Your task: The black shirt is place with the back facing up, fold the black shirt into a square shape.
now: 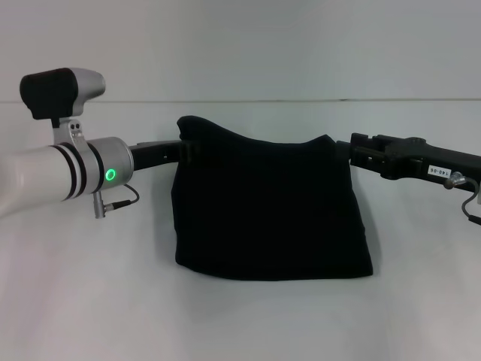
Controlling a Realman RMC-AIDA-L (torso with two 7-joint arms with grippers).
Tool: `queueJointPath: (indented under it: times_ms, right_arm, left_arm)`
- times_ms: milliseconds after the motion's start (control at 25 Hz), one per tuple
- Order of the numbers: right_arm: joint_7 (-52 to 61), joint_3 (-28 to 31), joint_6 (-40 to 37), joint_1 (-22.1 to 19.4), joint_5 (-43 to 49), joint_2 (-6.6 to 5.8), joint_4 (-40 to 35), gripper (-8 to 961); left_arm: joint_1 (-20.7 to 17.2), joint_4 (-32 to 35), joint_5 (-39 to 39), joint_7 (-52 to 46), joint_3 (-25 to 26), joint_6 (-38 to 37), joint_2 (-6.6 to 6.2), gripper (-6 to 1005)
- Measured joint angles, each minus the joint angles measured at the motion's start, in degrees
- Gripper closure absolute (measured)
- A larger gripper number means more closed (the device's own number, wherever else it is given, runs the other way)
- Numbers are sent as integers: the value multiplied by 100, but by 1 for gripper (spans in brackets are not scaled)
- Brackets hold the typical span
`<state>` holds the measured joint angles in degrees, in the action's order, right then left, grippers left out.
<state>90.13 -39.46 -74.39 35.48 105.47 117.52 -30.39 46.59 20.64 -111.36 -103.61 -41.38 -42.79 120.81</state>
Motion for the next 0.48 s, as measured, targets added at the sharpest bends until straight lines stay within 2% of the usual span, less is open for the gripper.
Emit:
queueJointPath:
  times_ms: [120,280,480]
  right_arm:
    - [1,-6,6,3,0,5,-1,480]
    - [3,-6,27,3,4,3,4,459]
    - [6,22,53,0,-3,-25,19,452]
  left_arm:
    - [-11,57,1,-21,33,6,0,834]
    - [-53,149,4,6,14,22,-4,830]
    - [-254,324,0,-71,58,103,-68,824]
